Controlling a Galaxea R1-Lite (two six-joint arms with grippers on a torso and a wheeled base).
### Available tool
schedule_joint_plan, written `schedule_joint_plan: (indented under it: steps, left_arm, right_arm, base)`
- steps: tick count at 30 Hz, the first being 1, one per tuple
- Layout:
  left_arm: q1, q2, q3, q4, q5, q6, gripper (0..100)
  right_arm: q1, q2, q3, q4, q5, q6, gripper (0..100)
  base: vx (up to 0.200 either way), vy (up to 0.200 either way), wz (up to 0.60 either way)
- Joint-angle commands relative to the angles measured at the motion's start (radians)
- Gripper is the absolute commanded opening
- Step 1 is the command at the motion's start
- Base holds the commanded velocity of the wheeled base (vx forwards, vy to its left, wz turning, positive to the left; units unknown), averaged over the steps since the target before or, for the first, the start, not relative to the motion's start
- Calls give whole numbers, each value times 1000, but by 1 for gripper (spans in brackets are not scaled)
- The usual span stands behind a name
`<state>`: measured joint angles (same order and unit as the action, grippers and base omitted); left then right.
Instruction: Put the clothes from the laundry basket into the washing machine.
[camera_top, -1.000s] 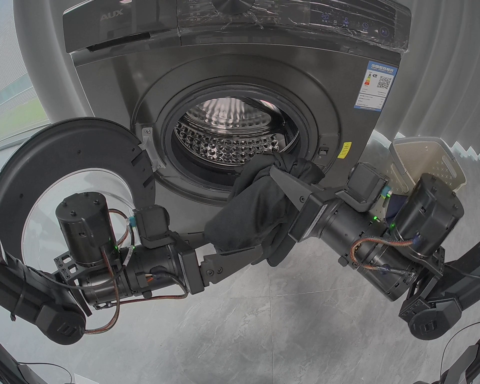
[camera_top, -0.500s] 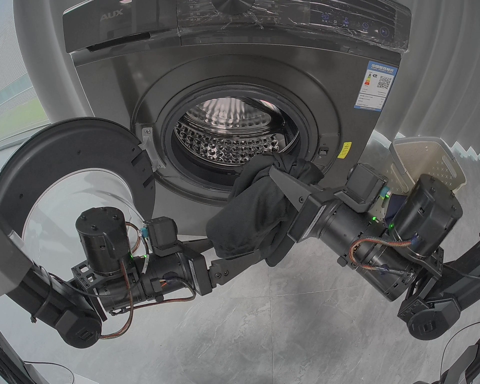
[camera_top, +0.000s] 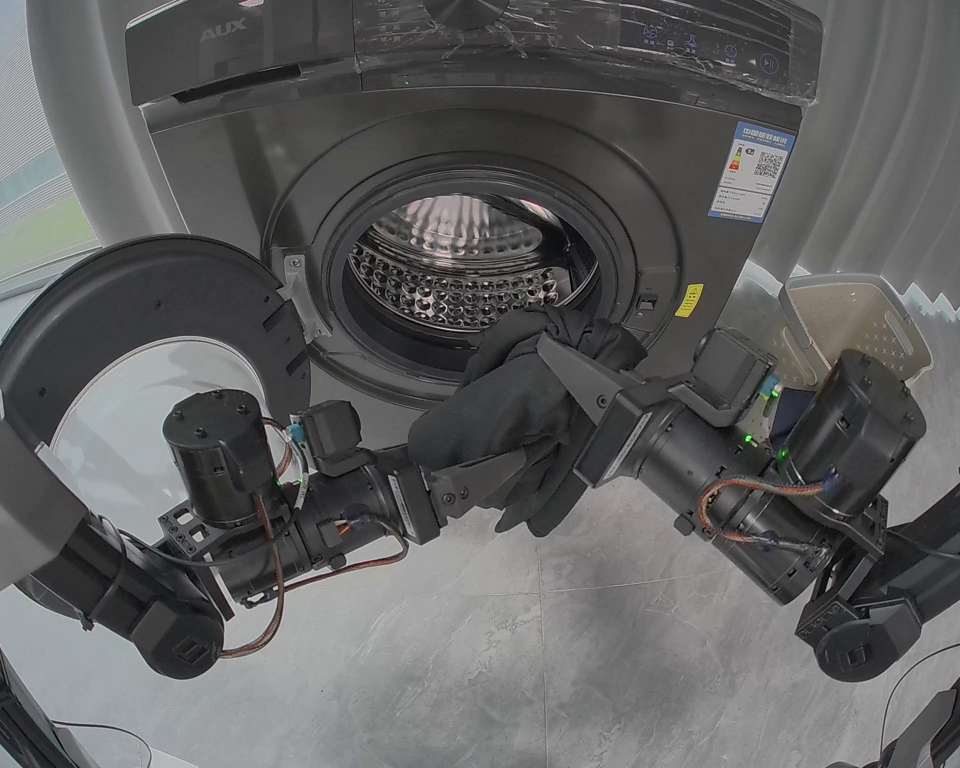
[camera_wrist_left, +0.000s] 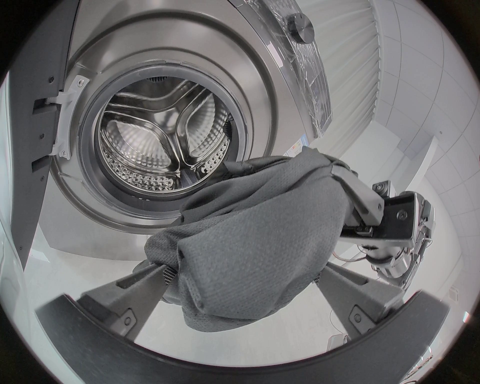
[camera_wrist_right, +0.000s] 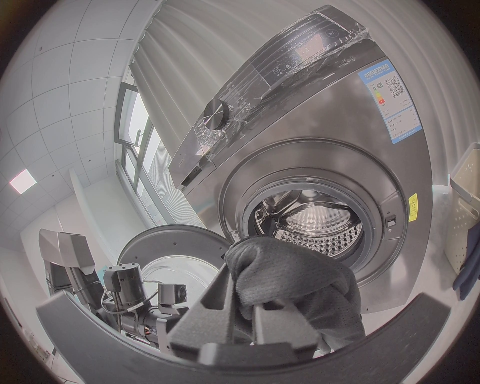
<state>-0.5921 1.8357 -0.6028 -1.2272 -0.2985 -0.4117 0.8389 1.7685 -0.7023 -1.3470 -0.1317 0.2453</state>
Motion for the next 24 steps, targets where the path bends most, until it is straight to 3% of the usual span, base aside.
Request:
schedule_joint_plan:
  steps: [1,9,10,24]
  left_arm:
    - [0,-4,-14,-5,1,-12,100]
    - [0,-30,1,-15,25,-30,100]
    - [0,-29,0,-18,30,-32,0]
    - [0,-26,5,-48,36,-33,0]
  right_arm:
    - [-1,-3,6,0,0,0,0]
    - [-4,0,11,-1,0,0,0]
    - [-3,0,11,-1,0,0,0]
    - [-4,0,27,-3,1,2,0]
  base:
    - [0,0,0]
    - [0,0,0]
    - [0,0,0]
    - [0,0,0]
